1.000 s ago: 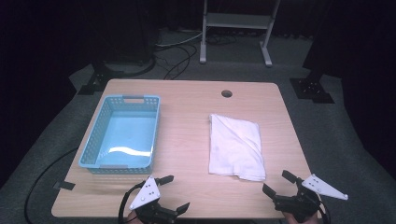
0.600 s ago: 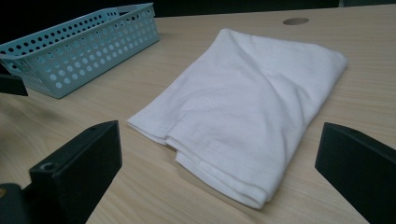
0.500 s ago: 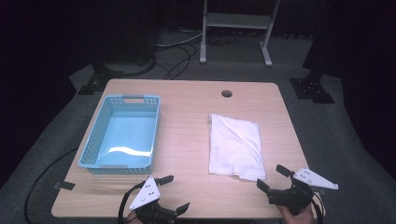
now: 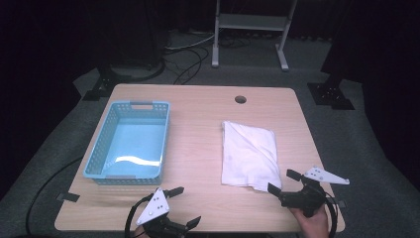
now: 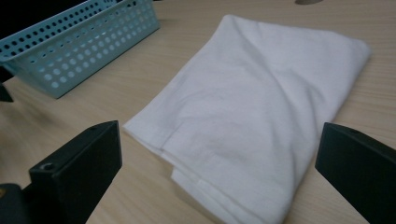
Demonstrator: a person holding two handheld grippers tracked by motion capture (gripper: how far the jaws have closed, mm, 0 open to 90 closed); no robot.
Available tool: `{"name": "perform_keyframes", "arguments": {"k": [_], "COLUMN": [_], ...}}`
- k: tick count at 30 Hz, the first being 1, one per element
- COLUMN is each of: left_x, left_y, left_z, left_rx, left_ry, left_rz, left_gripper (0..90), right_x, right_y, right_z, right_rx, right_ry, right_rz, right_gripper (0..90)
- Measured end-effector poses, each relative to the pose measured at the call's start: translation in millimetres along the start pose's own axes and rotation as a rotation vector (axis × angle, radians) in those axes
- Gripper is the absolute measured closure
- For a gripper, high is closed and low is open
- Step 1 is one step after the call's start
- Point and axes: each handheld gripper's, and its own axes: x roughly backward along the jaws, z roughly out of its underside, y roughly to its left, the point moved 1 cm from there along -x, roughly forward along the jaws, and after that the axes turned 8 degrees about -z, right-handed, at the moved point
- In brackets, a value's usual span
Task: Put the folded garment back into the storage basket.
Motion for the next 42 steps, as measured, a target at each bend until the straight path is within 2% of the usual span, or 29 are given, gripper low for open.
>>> {"name": "perform_keyframes", "arguments": {"k": [1, 4, 7, 14, 19, 23, 24, 27, 31, 33, 40, 42], "left_x": [0.0, 0.0, -0.2, -0.3, -1.3, -0.3, -0.4, -0.2, 0.8, 1.6, 0.6, 0.4], "left_y": [0.0, -0.3, 0.2, 0.9, 1.4, 2.5, 2.4, 1.9, 3.9, 5.3, 3.3, 2.8], "left_z": [0.1, 0.2, 0.6, 0.7, 1.0, 1.1, 1.1, 0.9, 0.7, 0.8, 0.8, 0.8], "left_rx": [0.0, 0.001, 0.005, 0.008, 0.005, 0.012, 0.011, 0.012, 0.039, 0.046, 0.025, 0.02], "left_ry": [0.001, 0.001, 0.002, -0.001, 0.005, 0.002, 0.001, -0.001, -0.013, -0.019, -0.013, -0.012], "left_rz": [0.0, 0.0, 0.0, 0.005, 0.001, -0.002, -0.002, 0.004, 0.014, 0.009, 0.007, 0.006], "left_gripper": [4.1, 4.1, 4.1, 4.1, 4.1, 4.2, 4.2, 4.1, 4.1, 4.1, 4.1, 4.1], "right_x": [-1.6, -3.5, -6.7, -23.4, -30.4, -36.5, -41.2, -47.0, -53.3, -55.4, -58.5, -60.1], "right_y": [-2.9, -7.6, -9.5, -11.4, -15.3, -19.8, -21.8, -21.8, -21.7, -22.3, -24.4, -24.5], "right_z": [-0.9, -4.1, -8.7, -22.3, -31.0, -40.1, -43.7, -47.0, -51.5, -53.5, -66.1, -70.2], "right_rx": [-0.015, -0.054, -0.06, -0.038, -0.051, -0.043, -0.046, -0.029, -0.021, -0.022, -0.025, -0.014], "right_ry": [-0.015, -0.016, -0.009, 0.064, 0.095, 0.107, 0.126, 0.149, 0.169, 0.176, 0.183, 0.199], "right_rz": [0.021, 0.015, 0.01, -0.027, -0.03, -0.013, 0.01, 0.001, 0.02, 0.012, 0.01, 0.011], "right_gripper": [0.5, 0.5, 0.4, 0.5, 0.5, 0.5, 0.5, 0.4, 0.5, 0.5, 0.5, 0.4]}}
